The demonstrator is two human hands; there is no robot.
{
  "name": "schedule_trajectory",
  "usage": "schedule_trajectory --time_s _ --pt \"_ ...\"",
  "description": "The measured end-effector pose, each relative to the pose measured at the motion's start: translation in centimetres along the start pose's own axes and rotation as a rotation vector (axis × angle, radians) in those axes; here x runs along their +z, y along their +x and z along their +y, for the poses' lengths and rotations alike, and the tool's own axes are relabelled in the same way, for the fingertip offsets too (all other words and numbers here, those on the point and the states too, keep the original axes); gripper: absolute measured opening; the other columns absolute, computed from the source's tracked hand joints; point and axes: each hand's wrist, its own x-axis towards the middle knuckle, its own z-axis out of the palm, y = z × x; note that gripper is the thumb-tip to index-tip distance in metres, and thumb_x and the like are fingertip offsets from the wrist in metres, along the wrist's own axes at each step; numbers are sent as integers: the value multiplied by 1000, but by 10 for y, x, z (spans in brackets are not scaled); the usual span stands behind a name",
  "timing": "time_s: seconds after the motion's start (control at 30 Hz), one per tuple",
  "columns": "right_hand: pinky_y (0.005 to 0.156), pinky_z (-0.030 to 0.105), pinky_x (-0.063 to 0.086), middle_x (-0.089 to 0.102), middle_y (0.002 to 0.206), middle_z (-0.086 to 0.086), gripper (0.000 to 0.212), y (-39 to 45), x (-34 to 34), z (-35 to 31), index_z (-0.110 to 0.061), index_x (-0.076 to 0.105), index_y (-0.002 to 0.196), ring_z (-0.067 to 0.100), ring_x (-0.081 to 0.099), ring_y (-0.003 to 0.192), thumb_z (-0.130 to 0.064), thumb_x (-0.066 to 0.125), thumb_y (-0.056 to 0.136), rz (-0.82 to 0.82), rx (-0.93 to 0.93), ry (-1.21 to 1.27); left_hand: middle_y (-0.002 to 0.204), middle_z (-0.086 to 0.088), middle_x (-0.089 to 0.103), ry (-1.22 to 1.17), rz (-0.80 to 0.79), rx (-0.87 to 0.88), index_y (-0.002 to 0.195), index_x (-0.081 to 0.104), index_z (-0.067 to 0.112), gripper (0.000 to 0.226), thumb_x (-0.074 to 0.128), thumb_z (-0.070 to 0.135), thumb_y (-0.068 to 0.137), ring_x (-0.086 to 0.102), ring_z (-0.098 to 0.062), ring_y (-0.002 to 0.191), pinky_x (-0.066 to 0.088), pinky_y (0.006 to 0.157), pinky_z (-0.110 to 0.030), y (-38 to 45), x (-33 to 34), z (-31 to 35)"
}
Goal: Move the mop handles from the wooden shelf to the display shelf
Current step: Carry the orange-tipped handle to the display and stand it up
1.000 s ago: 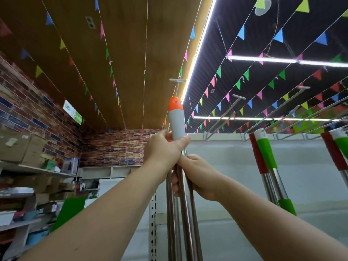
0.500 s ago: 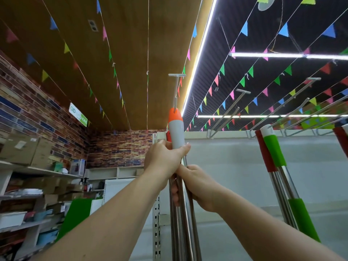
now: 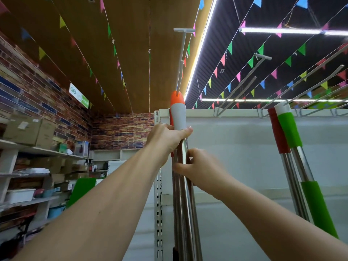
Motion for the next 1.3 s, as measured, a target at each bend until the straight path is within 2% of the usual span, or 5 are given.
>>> schedule_trajectory --time_s 0.47,0.63,0.77,0.97,1.3 --pt "75 39 51 59 80 6 31 4 13 8 -6 59 98 22 57 73 -35 56 88 18 17 19 101 -11 66 -61 0 -1 95 55 15 36 70 42 77 62 -29 96 48 82 -37 6 6 -13" --pt "65 33 41 52 75 3 34 -2 16 11 -7 57 98 19 49 70 -39 51 91 34 18 33 82 0 56 -45 -9 43 102 54 16 30 65 37 83 54 -19 80 45 72 -32 -1 7 -12" --pt "70 35 41 52 83 3 32 -15 21 14 -10 53 103 19 48 75 -40 48 92 -14 24 54 88 1 55 -32 -49 57 110 52 20 27 61 31 87 50 -15 79 40 61 -26 -14 8 -18" --pt "66 28 36 51 83 -1 28 -47 25 22 -12 51 100 16 46 74 -39 46 93 -69 30 51 97 1 59 -63 -65 -21 126 49 19 43 60 34 87 58 -19 93 43 70 -28 -48 7 -40" --pt "84 35 46 61 100 7 33 -93 35 30 -9 53 108 22 56 93 -38 47 93 -102 101 45 104 2 56 -95 -96 -154 113 51 24 30 58 38 88 57 -22 107 46 97 -40 -99 -2 -65"
